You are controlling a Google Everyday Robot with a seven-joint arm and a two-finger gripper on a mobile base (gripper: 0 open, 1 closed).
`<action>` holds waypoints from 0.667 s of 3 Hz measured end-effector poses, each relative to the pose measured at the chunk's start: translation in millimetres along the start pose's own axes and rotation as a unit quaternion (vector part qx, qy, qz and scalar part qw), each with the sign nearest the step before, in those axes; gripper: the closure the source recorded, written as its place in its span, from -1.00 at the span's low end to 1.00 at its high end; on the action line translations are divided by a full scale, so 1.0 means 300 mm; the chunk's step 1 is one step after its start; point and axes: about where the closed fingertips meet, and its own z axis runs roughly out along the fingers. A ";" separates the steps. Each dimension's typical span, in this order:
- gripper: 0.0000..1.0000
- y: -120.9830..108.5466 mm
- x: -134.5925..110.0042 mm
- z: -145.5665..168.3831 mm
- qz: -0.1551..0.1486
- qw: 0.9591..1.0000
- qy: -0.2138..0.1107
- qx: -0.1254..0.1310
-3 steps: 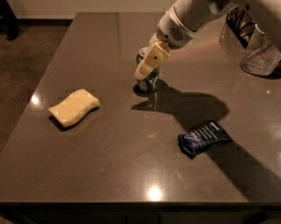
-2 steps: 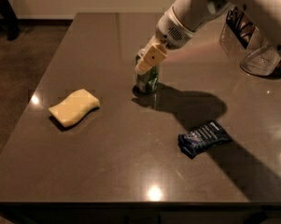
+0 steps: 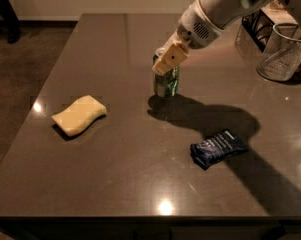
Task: Move green can near rxbar blueberry
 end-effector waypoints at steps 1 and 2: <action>1.00 0.026 0.038 -0.090 0.010 1.000 -0.005 0.008; 1.00 0.034 0.119 -0.155 0.032 0.999 -0.002 0.017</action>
Offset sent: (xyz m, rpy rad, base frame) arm -0.0460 -0.0954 0.0150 0.0068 0.0307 -0.1413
